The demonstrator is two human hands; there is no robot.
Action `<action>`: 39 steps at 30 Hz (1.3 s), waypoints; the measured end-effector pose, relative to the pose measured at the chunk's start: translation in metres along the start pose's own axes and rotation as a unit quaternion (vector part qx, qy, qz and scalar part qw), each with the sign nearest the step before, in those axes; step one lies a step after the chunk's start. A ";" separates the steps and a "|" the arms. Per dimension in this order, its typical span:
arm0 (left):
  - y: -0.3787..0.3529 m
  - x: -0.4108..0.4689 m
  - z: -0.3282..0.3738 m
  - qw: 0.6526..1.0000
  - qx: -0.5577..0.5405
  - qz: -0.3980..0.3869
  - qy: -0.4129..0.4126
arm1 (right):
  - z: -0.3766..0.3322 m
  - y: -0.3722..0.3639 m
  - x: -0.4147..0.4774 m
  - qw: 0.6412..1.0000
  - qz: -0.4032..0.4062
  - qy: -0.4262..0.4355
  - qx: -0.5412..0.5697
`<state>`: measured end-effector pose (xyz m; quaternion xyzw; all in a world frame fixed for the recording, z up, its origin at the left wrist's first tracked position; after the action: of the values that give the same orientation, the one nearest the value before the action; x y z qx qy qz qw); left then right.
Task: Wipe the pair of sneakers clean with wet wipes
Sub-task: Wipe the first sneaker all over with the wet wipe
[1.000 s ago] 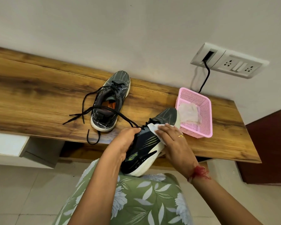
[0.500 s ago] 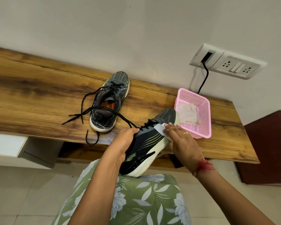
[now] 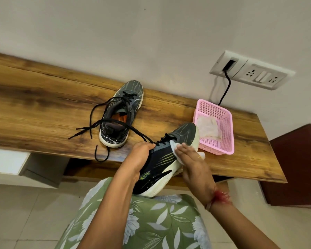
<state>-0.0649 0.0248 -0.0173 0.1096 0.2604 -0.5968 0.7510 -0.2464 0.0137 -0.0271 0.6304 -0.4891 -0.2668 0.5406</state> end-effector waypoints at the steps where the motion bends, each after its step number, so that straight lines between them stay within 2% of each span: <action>1: 0.000 0.000 0.000 1.000 0.003 0.001 -0.005 | -0.002 0.000 -0.003 0.999 -0.003 0.029 -0.026; 3: -0.001 0.000 0.000 1.000 0.004 -0.003 -0.012 | 0.009 0.005 0.005 0.994 -0.005 0.064 -0.088; 5: -0.002 -0.001 -0.001 1.000 0.000 -0.007 -0.025 | 0.028 0.009 0.018 0.991 -0.009 0.030 -0.131; 9: -0.007 -0.003 0.001 0.999 0.015 -0.011 -0.050 | 0.023 0.006 0.019 0.995 -0.006 -0.052 -0.085; 11: -0.007 -0.001 0.001 0.998 0.013 -0.011 -0.053 | 0.007 0.001 0.005 0.999 -0.015 -0.021 -0.047; 14: -0.005 0.000 0.001 0.998 0.009 -0.014 -0.058 | 0.010 0.006 0.002 0.991 -0.019 0.061 -0.116; 16: -0.006 0.000 0.000 0.998 0.014 -0.019 -0.064 | 0.030 0.010 0.018 0.989 -0.010 0.016 -0.149; 19: -0.005 -0.001 0.000 0.998 0.013 -0.017 -0.067 | 0.028 0.006 0.024 0.992 -0.009 -0.037 -0.124; 21: -0.002 0.001 0.001 0.998 0.010 -0.013 -0.064 | 0.014 -0.001 0.013 0.993 -0.024 0.011 -0.116; 24: 0.002 0.001 0.002 0.998 0.022 -0.013 -0.065 | 0.012 0.009 0.010 0.978 -0.038 0.110 -0.172; 26: 0.002 0.002 0.002 0.995 0.044 -0.020 -0.082 | 0.031 0.017 0.025 0.976 -0.014 0.078 -0.202; 29: 0.002 0.005 0.002 0.991 0.074 -0.024 -0.109 | 0.037 0.015 0.032 0.983 -0.012 0.032 -0.181; 32: 0.003 0.008 0.001 0.990 0.079 -0.015 -0.116 | 0.026 0.008 0.017 0.988 -0.040 0.080 -0.130; 34: 0.004 0.009 -0.001 0.989 0.079 -0.009 -0.121 | 0.029 0.014 0.019 0.986 -0.041 0.091 -0.135; 36: 0.004 0.009 -0.002 0.989 0.078 -0.003 -0.123 | 0.045 0.018 0.031 0.991 -0.011 0.045 -0.129; 38: 0.005 0.010 -0.003 0.989 0.076 0.000 -0.126 | 0.055 0.020 0.038 0.996 -0.004 -0.022 -0.082; 39: 0.005 0.010 -0.003 0.989 0.076 0.001 -0.125 | 0.052 0.020 0.036 0.998 -0.003 -0.030 -0.056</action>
<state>-0.0591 0.0190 -0.0259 0.0911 0.1176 -0.6235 0.7675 -0.2845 -0.0395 -0.0154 0.5923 -0.4877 -0.3139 0.5593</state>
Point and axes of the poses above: each hand's wrist, its own x-axis towards the middle knuckle, its own y-axis out of the back of the hand, z = x × y, the point moved 1 cm from there along x, towards the middle knuckle, and after that the axes turned 11 degrees about -y, right-handed, at the moved point
